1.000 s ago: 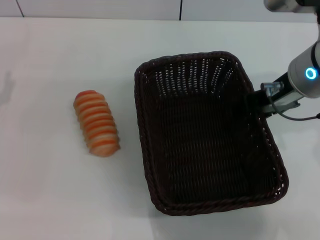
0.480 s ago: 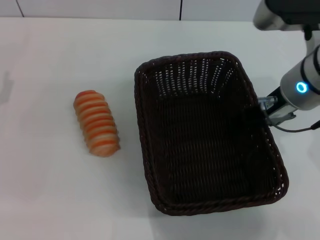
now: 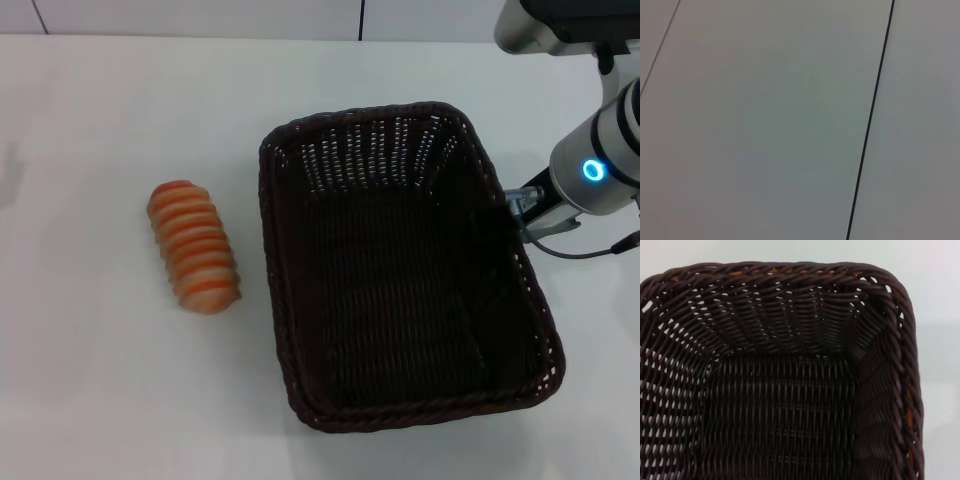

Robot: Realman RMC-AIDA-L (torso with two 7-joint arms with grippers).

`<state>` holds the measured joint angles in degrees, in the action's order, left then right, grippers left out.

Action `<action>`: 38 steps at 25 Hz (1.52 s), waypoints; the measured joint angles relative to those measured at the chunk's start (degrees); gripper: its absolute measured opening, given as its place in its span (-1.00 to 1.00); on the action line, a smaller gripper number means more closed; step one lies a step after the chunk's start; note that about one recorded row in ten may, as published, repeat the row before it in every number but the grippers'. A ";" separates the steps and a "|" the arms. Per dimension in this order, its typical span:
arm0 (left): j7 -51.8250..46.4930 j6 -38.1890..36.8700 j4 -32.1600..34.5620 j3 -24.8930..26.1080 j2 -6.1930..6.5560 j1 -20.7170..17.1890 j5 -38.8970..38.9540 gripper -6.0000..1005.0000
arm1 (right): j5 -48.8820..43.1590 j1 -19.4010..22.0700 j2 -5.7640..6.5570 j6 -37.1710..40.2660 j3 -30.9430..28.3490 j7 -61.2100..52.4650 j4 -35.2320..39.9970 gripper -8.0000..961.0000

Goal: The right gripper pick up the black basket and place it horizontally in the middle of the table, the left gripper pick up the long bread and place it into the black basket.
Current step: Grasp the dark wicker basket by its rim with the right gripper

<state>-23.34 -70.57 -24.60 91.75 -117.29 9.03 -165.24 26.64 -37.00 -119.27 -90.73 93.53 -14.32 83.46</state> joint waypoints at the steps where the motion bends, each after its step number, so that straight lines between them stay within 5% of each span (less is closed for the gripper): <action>1: 0.00 0.00 0.00 0.00 0.00 0.00 0.00 0.68 | 0.00 0.00 0.00 0.01 0.00 -0.01 0.01 -0.13; 12: -0.04 -0.02 0.00 0.16 0.11 -0.16 0.04 0.68 | -0.15 0.24 0.14 0.76 -0.17 0.58 0.00 -0.72; 24: 3.45 1.91 0.00 0.72 0.19 -0.51 -0.16 0.68 | 0.00 0.24 0.28 11.23 -0.68 23.82 3.25 -0.70; 38: 6.11 5.80 -0.73 1.58 -0.53 -0.01 0.04 0.68 | 9.57 -2.23 0.38 8.49 -3.96 54.02 9.40 -0.68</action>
<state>-17.23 -64.76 -25.33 93.33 -117.82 9.02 -165.20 36.21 -39.23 -118.89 -82.25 89.57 39.70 92.86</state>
